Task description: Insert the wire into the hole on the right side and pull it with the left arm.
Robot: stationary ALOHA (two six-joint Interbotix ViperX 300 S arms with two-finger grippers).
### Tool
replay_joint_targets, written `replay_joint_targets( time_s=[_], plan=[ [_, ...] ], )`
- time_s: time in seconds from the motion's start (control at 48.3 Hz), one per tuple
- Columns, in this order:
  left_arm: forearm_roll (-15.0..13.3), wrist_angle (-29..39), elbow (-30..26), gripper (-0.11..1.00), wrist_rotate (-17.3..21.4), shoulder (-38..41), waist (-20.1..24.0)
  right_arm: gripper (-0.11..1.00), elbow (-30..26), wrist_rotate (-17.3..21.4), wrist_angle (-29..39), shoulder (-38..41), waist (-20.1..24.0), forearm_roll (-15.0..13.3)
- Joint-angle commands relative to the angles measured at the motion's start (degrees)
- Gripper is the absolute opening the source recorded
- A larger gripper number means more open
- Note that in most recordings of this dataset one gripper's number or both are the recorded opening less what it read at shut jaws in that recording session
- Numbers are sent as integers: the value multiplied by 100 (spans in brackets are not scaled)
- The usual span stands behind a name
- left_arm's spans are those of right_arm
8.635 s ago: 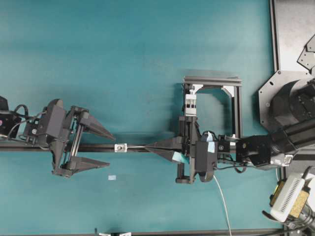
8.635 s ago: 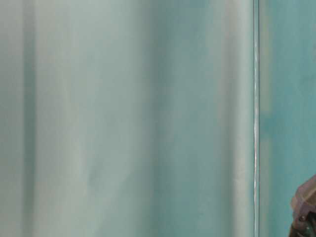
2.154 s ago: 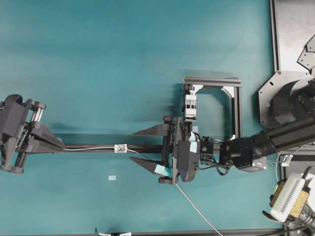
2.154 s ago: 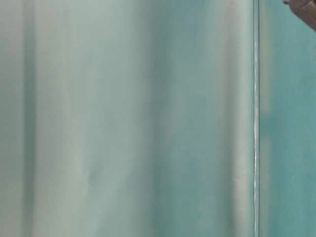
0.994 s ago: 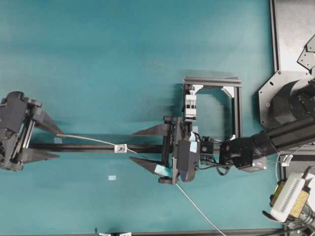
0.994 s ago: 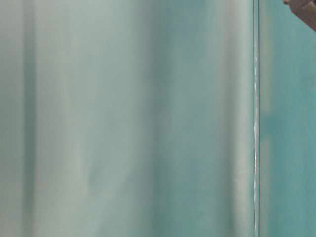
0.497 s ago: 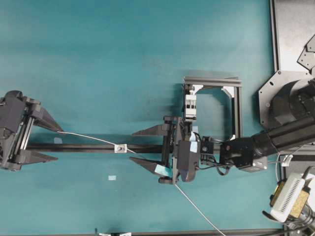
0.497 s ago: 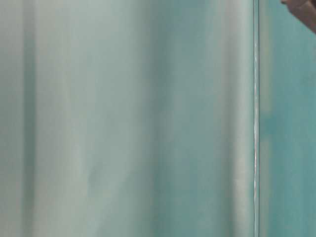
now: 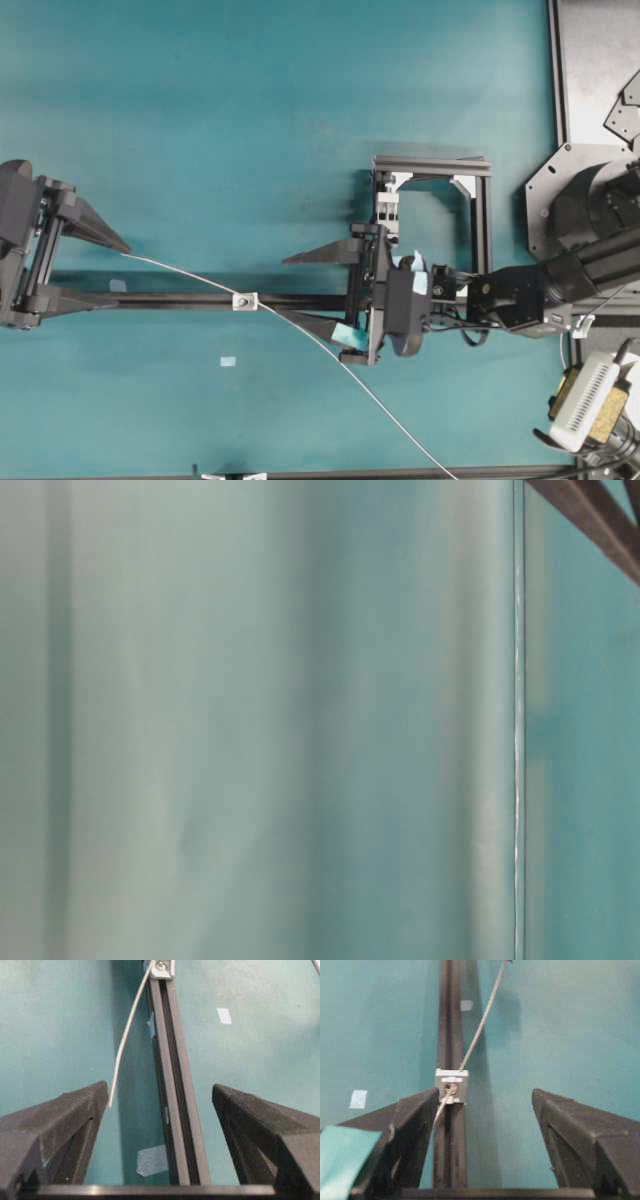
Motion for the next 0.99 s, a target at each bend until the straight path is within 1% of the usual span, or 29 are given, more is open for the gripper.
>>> replay_joint_targets(
  time_s=[0.0, 0.518, 0.745, 0.973],
  plan=[
    [18, -26, -18, 83, 105, -158, 53, 83, 9, -9, -18, -220, -53, 0],
    [18, -26, 70, 83, 659, -466, 501, 83, 193, -18, -18, -396, -316, 0],
    [18, -26, 79, 83, 703, -615, 659, 83, 220, -18, -18, -457, -360, 0],
    [18, -26, 105, 83, 694, -650, 712, 83, 229, -18, -18, -501, -369, 0]
  ],
)
